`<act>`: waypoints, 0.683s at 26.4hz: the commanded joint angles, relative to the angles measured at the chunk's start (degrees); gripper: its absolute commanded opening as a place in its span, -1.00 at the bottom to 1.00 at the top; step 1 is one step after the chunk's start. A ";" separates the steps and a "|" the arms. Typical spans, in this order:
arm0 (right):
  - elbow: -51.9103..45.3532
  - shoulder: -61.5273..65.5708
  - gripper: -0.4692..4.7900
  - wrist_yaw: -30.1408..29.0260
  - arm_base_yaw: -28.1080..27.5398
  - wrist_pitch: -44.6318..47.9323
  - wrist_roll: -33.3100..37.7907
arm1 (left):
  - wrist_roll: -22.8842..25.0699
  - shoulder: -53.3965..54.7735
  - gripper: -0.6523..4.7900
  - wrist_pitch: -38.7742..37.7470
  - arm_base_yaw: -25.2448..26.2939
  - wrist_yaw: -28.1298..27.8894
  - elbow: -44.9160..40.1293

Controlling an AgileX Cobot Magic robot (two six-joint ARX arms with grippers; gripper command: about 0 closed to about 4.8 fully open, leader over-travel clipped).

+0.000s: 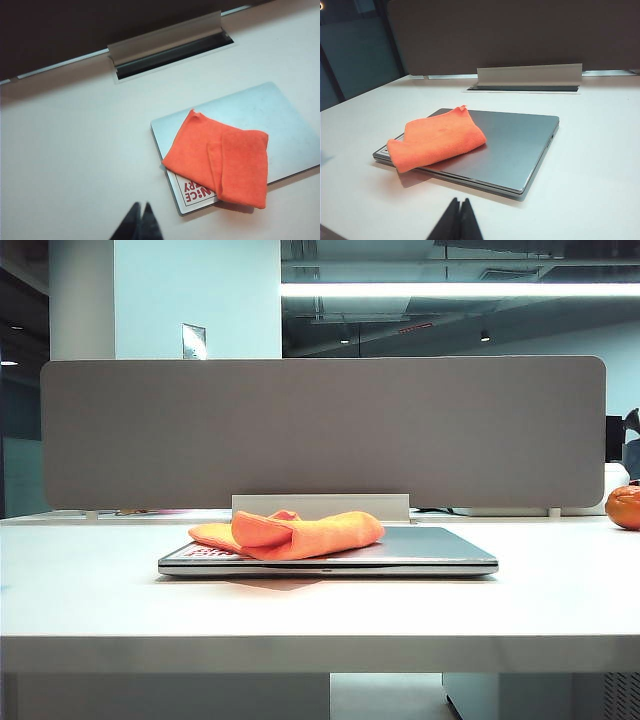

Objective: Pick up the orange rag and put it over the laptop.

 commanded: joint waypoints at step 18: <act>-0.20 -0.11 -0.84 -0.02 0.00 0.61 0.13 | -3.54 -14.75 -0.78 24.68 -0.07 -1.16 -39.69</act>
